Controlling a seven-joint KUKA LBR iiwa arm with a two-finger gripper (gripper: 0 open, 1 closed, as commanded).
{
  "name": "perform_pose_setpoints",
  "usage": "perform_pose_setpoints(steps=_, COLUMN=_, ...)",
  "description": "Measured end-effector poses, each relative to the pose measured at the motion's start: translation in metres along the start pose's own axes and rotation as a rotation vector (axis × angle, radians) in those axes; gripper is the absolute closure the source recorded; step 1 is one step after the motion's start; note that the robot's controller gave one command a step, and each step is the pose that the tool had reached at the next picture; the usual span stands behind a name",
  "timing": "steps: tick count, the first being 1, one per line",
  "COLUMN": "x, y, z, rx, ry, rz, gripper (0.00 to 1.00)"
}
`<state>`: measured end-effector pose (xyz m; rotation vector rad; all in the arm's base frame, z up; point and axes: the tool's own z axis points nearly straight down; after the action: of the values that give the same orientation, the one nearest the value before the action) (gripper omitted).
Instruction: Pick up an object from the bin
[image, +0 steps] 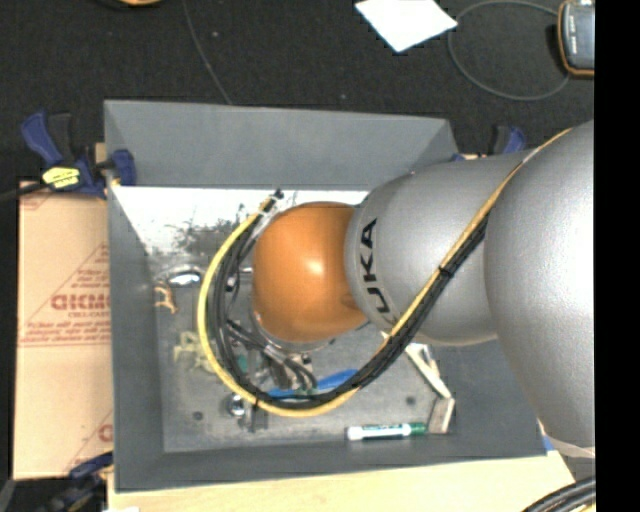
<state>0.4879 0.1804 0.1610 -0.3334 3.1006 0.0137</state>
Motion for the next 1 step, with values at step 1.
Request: perform_pose_setpoints(steps=1, x=-0.0121, y=-0.0551, z=0.0268, rx=0.011, ry=0.016, rz=0.124, gripper=0.0)
